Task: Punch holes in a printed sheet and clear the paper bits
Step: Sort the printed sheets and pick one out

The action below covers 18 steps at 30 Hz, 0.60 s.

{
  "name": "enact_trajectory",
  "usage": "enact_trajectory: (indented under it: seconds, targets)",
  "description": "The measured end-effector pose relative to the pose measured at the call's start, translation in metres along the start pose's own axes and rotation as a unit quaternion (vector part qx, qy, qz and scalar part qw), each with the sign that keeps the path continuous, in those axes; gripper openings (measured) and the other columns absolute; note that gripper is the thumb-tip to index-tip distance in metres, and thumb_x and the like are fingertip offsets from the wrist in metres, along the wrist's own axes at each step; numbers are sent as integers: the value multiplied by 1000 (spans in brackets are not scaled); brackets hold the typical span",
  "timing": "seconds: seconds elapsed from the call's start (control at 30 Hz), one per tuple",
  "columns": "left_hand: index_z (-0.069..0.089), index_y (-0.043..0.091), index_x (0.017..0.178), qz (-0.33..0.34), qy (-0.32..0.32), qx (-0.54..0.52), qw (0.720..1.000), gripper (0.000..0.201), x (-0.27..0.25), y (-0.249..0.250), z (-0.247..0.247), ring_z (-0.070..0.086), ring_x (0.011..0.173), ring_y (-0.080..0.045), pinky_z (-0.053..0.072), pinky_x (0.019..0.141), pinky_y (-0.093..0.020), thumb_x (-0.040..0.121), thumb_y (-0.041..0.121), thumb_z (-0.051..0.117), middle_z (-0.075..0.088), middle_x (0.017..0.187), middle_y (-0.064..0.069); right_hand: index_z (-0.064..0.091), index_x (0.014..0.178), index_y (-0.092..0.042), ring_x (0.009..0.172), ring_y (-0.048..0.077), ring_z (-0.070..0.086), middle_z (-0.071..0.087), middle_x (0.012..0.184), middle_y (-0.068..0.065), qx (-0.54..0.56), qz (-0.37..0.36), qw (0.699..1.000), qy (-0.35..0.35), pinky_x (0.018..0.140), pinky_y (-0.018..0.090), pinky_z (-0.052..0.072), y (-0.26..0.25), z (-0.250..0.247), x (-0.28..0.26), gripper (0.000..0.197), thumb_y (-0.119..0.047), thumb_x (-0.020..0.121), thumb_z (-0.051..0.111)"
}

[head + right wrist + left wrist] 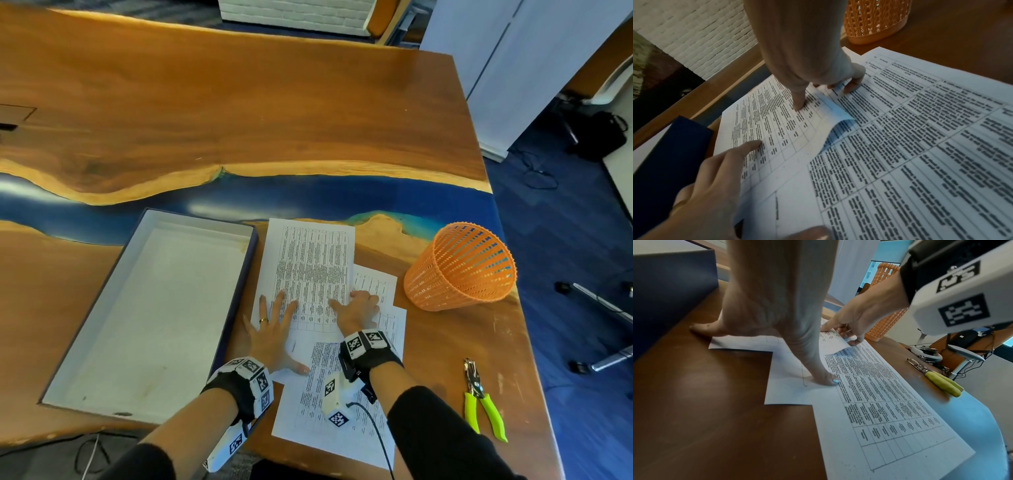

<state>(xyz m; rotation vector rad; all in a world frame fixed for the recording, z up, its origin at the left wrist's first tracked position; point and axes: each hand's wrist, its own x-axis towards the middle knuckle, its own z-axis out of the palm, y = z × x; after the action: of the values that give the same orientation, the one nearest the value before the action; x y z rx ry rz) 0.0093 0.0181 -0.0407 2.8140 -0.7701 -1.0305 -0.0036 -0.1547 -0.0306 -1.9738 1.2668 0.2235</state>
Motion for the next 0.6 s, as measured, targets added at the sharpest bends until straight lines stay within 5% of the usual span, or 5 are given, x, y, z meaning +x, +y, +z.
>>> enact_trajectory:
  seconds: [0.2, 0.33, 0.43, 0.5, 0.6]
  targets:
    - [-20, 28, 147, 4, 1, -2, 1000, 142, 1, 0, 1, -32, 138, -39, -1, 106, -73, 49, 77, 69, -33, 153, -4, 57, 100, -10, 117, 34, 44, 43, 123, 14, 7, -17, 999, -35, 97, 51, 42, -15, 1, 5, 35, -27, 75, 74]
    - [-20, 29, 147, 8, 5, -5, 1000, 141, 1, -1, 1, -33, 138, -39, -2, 106, -73, 50, 77, 69, -33, 153, -2, 50, 116, -1, 105, 33, 60, 61, 117, 20, 201, -83, 976, -20, 91, 44, 51, -20, 0, 2, 40, 0, 79, 65]
    - [-15, 28, 149, 24, 6, -26, 999, 138, 0, -3, -3, -26, 142, -35, -1, 106, -71, 50, 77, 68, -27, 156, 0, 58, 116, -2, 101, 27, 61, 65, 113, 17, 227, -144, 963, -7, 91, 40, 51, -16, -10, 5, 36, 6, 82, 57]
    - [-7, 25, 151, 24, 49, -72, 996, 128, 0, -5, -10, -15, 146, -31, 3, 111, -66, 57, 78, 62, -17, 158, -1, 61, 113, -4, 92, 24, 60, 66, 102, 16, 232, -154, 960, -11, 85, 42, 53, -11, -20, 10, 33, 6, 81, 57]
    - [13, 11, 149, 26, 194, -223, 955, 93, 8, -11, -23, 10, 144, -31, 17, 117, -53, 81, 53, 62, 8, 156, -11, 60, 112, -5, 91, 27, 58, 63, 97, 12, 234, -141, 962, -23, 82, 44, 53, 2, -38, 17, 30, 6, 84, 56]
